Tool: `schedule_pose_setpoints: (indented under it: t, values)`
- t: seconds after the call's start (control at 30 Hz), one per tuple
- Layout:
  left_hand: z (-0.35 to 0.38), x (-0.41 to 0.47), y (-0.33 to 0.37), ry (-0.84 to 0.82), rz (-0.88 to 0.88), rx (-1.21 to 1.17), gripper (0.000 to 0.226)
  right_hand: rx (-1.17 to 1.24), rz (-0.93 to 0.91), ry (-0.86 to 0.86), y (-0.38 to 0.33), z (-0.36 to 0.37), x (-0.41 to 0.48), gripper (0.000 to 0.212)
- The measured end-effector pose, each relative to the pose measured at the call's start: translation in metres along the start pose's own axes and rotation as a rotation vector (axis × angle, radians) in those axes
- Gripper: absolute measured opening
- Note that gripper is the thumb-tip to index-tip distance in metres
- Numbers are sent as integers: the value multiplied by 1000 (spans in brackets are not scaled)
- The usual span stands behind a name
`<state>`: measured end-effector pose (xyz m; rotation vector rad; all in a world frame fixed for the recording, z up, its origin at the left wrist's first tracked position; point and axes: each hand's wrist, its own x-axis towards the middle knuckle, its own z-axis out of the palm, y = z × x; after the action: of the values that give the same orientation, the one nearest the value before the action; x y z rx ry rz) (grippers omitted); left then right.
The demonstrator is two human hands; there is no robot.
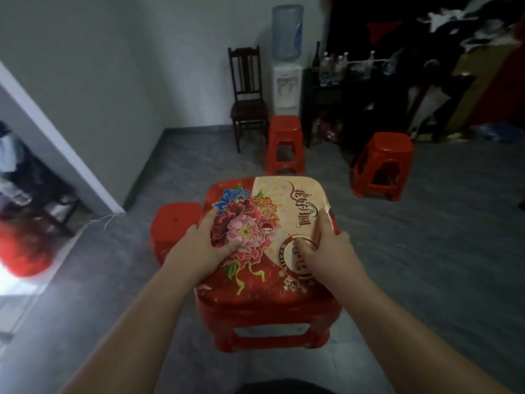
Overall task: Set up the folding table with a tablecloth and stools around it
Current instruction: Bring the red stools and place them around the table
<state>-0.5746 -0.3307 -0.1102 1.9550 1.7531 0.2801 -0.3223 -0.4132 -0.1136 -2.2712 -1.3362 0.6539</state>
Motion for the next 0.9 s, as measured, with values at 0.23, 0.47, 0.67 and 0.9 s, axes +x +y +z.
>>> schedule_pose_setpoints:
  t: [0.23, 0.47, 0.67, 0.9]
  values:
    - [25, 9, -4, 12, -111, -35, 110, 40, -51, -105, 20, 17, 36, 94]
    - [80, 40, -43, -65, -174, -105, 104, 59, -60, -214, 45, 65, 67, 97]
    - [160, 82, -93, -214, -234, -128, 101, 66, 68, -280, 82, 144, 105, 97]
    - [300, 130, -158, -368, -315, -148, 116, 29, 188, -349, 172, 277, 154, 97]
